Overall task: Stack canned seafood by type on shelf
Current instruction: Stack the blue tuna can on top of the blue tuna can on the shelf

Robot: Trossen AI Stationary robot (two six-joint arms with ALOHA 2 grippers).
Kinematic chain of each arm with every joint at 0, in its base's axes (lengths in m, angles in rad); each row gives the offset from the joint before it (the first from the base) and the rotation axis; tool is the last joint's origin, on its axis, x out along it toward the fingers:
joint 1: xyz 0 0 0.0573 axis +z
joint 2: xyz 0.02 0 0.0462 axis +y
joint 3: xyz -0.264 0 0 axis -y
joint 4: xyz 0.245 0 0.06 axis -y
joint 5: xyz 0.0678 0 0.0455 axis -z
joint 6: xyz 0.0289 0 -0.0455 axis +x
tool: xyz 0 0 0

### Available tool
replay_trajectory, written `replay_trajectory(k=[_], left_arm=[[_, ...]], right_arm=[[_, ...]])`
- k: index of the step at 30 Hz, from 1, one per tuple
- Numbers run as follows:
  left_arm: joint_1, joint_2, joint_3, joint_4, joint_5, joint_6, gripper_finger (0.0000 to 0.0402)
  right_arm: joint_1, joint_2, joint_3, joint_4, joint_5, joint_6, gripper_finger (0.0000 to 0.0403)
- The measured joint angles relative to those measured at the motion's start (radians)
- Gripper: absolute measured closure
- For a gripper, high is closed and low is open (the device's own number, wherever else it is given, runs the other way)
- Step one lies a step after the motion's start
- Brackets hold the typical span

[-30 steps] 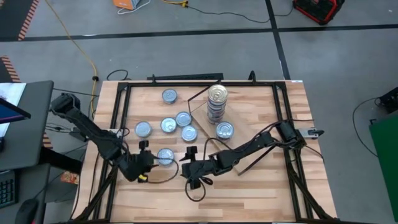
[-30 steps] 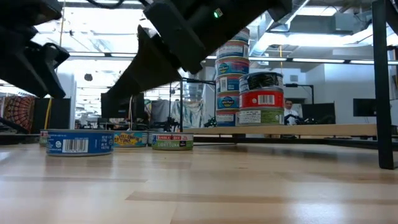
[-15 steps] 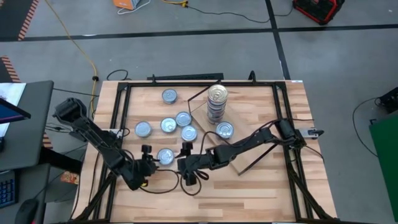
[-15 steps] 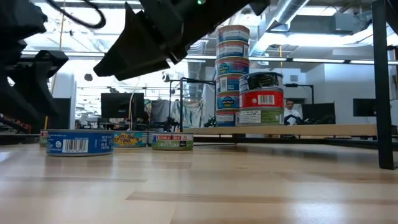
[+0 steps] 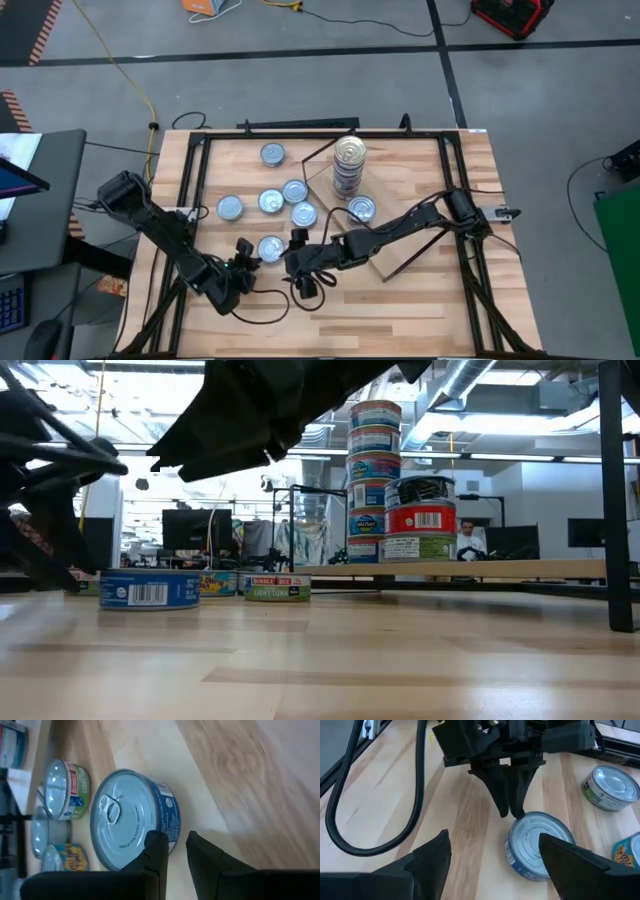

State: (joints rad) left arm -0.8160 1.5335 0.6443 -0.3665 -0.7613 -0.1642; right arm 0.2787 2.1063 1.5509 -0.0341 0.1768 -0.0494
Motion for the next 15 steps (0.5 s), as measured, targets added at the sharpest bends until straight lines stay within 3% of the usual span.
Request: replay_trajectory(k=[11,15], left_arm=[[-0.041,0.032,0.003,0.007,-0.183,0.074,0.0341],[-0.048,0.032,0.003,0.021,-0.204,0.098,0.0335]], right_arm=[[0.000,-0.010,-0.001,-0.040,0.001,0.024,0.0076],[0.000,-0.023,-0.001,-0.041,0.004,0.024,0.0076]])
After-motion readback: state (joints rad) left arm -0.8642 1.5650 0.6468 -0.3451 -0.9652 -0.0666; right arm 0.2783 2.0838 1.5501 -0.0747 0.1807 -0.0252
